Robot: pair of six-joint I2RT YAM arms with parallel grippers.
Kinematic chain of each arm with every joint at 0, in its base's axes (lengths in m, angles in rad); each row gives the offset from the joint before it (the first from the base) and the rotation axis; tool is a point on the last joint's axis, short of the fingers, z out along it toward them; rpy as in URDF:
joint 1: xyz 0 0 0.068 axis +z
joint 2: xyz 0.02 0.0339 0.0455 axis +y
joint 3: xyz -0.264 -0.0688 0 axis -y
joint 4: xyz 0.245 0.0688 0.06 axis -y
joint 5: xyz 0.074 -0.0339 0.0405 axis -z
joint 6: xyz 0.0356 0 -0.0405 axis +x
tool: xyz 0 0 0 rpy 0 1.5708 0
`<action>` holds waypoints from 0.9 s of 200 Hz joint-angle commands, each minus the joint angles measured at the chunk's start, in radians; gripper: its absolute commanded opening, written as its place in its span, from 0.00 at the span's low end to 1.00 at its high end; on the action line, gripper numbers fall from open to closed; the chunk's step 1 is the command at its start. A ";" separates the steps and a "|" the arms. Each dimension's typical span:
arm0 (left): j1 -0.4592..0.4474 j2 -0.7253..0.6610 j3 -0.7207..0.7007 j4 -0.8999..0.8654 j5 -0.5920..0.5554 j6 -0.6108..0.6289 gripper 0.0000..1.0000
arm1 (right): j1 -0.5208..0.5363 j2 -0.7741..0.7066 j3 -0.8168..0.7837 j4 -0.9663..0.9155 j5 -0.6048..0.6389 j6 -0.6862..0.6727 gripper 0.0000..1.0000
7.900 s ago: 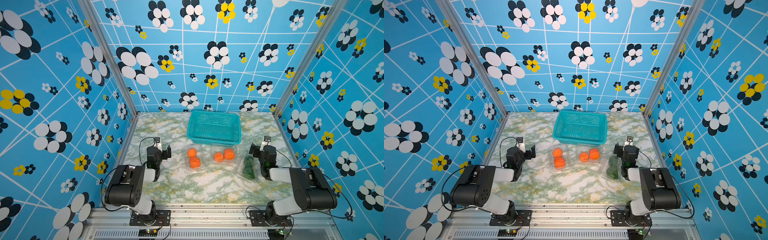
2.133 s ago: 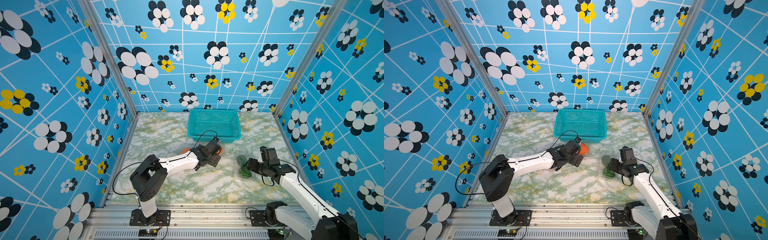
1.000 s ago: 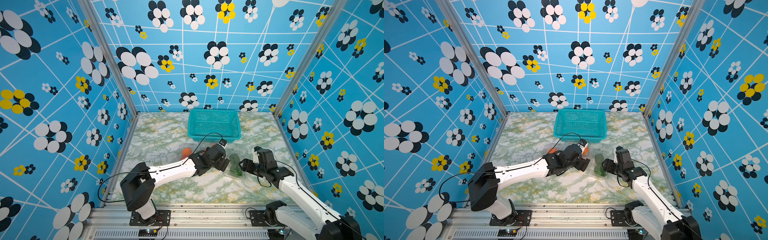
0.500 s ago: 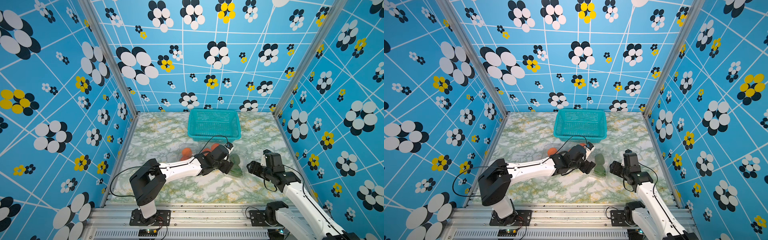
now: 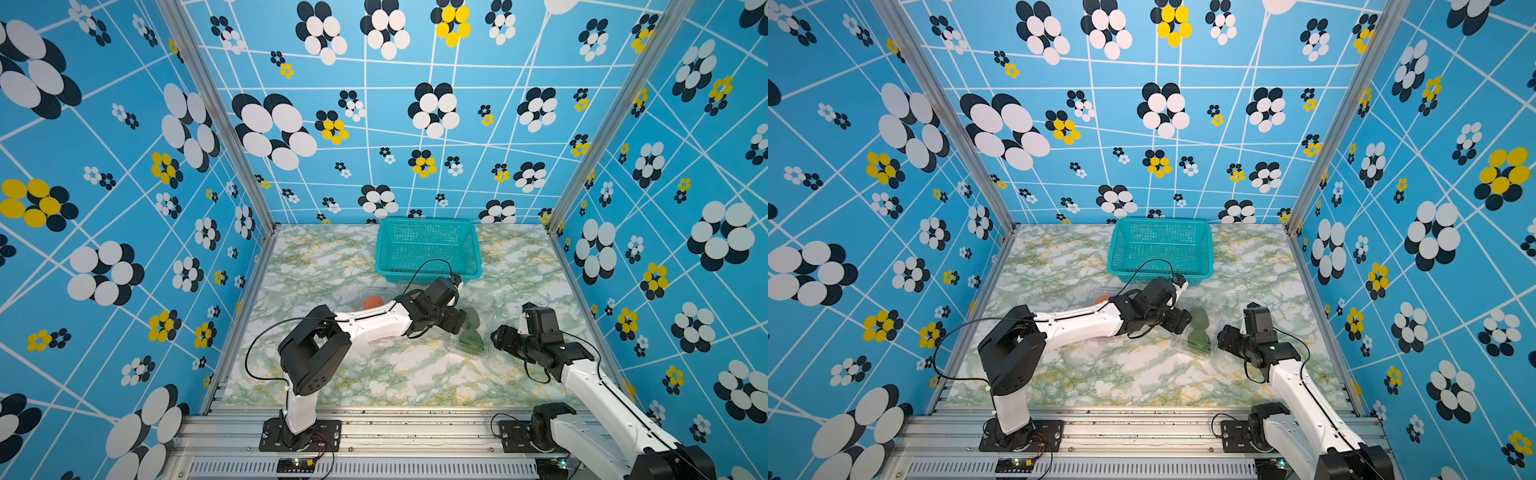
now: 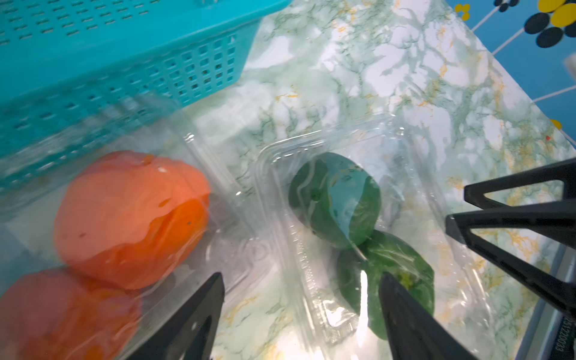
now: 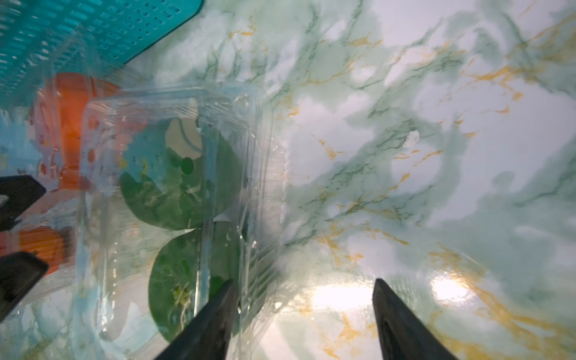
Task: Take oranges out of containers
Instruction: Move the packing box to the center of the board.
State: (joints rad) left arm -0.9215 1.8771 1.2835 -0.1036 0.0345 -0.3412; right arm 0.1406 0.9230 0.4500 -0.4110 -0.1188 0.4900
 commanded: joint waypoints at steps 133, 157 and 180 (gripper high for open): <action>0.168 -0.106 -0.152 -0.116 -0.054 -0.019 0.81 | -0.005 0.066 -0.022 0.057 -0.067 -0.009 0.70; 0.184 -0.135 -0.148 -0.152 -0.052 -0.016 0.82 | -0.005 0.056 -0.024 0.060 -0.069 0.002 0.70; 0.174 -0.198 -0.166 -0.153 -0.070 -0.011 0.82 | -0.005 0.045 -0.012 0.051 -0.079 -0.005 0.70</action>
State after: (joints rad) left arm -0.7410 1.7477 1.1522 -0.1661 -0.0124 -0.3660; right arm 0.1406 0.9798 0.4492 -0.3397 -0.1719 0.4900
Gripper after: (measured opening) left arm 0.815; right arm 0.702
